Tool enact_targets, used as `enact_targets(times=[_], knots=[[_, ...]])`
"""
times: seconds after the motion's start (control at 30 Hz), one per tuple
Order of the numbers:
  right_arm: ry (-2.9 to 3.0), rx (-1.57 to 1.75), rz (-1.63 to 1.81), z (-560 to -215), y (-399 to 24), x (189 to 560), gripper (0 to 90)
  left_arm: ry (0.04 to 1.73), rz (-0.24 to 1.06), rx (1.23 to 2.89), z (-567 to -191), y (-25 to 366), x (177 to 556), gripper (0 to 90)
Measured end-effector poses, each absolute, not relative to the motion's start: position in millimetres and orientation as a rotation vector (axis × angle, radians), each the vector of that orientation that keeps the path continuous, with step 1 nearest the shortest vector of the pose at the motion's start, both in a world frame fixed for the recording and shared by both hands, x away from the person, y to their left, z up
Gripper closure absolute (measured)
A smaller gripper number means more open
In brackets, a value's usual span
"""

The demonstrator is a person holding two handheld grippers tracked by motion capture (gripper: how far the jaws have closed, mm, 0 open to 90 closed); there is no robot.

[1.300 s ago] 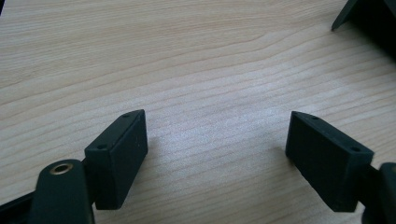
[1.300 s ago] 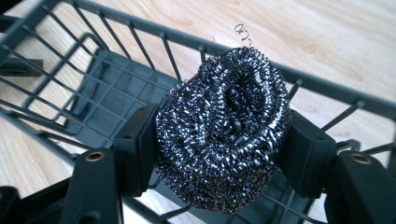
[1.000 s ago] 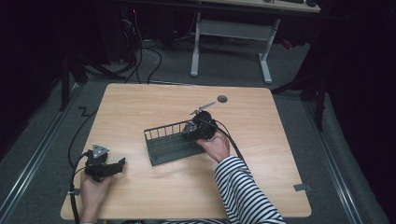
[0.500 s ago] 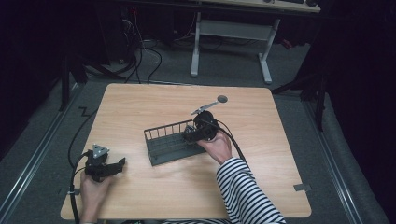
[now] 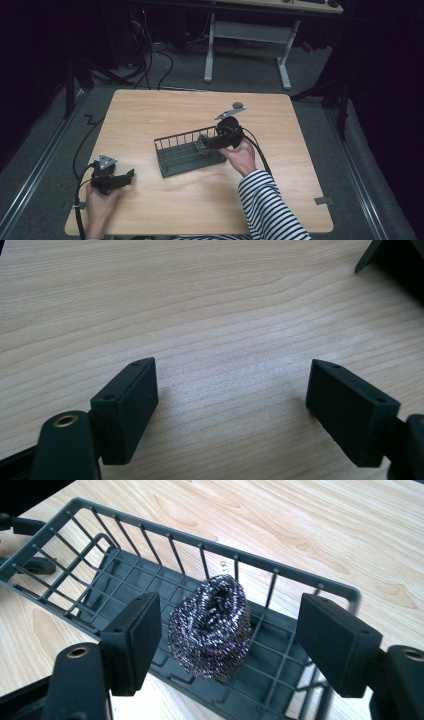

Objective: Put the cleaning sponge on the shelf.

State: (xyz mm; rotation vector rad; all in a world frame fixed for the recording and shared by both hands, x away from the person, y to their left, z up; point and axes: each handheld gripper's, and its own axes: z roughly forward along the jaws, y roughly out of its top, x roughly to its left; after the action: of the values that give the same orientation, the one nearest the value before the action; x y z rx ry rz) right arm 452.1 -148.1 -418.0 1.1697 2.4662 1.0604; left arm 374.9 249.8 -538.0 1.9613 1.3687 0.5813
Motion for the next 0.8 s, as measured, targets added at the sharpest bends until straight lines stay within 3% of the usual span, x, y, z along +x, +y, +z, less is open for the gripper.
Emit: enact_targets(times=[0.8], knots=[[2.357, 1.211, 1.137, -403.1, -196.3, 428.6, 28.9, 1.369, 0.581, 1.961, -537.9, 249.8, 374.9, 21.3]])
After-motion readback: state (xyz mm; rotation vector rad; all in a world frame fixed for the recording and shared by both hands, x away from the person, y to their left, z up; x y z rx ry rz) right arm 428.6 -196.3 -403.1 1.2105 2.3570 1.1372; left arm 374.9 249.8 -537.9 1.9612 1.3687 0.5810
